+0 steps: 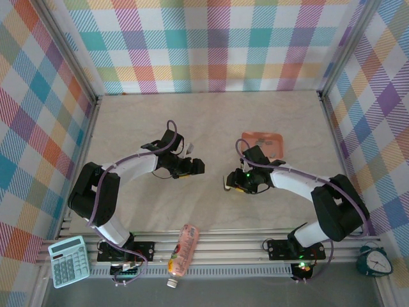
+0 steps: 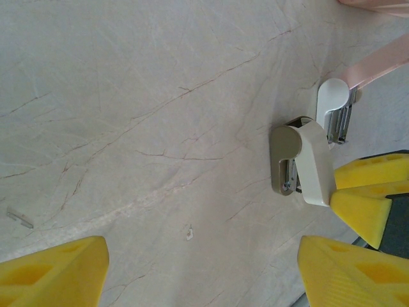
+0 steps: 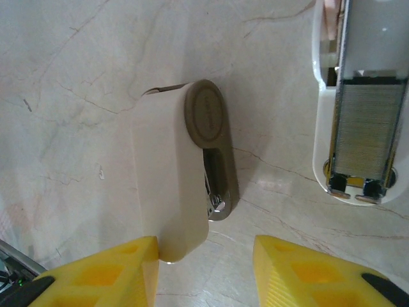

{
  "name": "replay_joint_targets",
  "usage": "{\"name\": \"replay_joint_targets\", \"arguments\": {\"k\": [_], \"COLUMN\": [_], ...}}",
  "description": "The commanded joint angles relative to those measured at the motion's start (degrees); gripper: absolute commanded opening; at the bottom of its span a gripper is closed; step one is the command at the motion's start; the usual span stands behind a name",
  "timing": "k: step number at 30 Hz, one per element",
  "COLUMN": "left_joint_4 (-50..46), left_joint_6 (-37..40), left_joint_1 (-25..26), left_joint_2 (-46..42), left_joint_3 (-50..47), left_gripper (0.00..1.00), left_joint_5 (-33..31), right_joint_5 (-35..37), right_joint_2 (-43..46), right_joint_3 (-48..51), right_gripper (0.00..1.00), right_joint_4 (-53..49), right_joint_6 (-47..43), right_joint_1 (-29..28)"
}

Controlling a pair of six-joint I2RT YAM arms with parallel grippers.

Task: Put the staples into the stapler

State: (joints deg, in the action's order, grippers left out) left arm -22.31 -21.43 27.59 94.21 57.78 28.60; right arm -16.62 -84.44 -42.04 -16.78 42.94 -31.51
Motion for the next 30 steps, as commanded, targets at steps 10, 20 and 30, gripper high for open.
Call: {"name": "replay_joint_targets", "arguments": {"k": [10, 20, 30], "left_joint_4": [-0.2, -0.2, -0.3], "left_joint_6": [0.1, 0.1, 0.1], "left_joint_1": [-0.5, -0.5, -0.5], "left_joint_2": [-0.9, -0.6, -0.5], "left_joint_3": [0.3, 0.3, 0.3], "left_gripper": [0.78, 0.78, 0.78], "left_joint_5": [0.3, 0.5, 0.5], "right_joint_5": [0.8, 2.2, 3.7], "right_joint_2": [-2.2, -4.3, -6.9], "right_joint_3": [0.5, 0.5, 0.6], "right_gripper": [0.37, 0.32, 0.31], "right_joint_4": [-3.9, -5.7, -6.5], "right_joint_6": [-1.0, -0.8, -0.8], "right_joint_1": [0.2, 0.0, -0.6]}}
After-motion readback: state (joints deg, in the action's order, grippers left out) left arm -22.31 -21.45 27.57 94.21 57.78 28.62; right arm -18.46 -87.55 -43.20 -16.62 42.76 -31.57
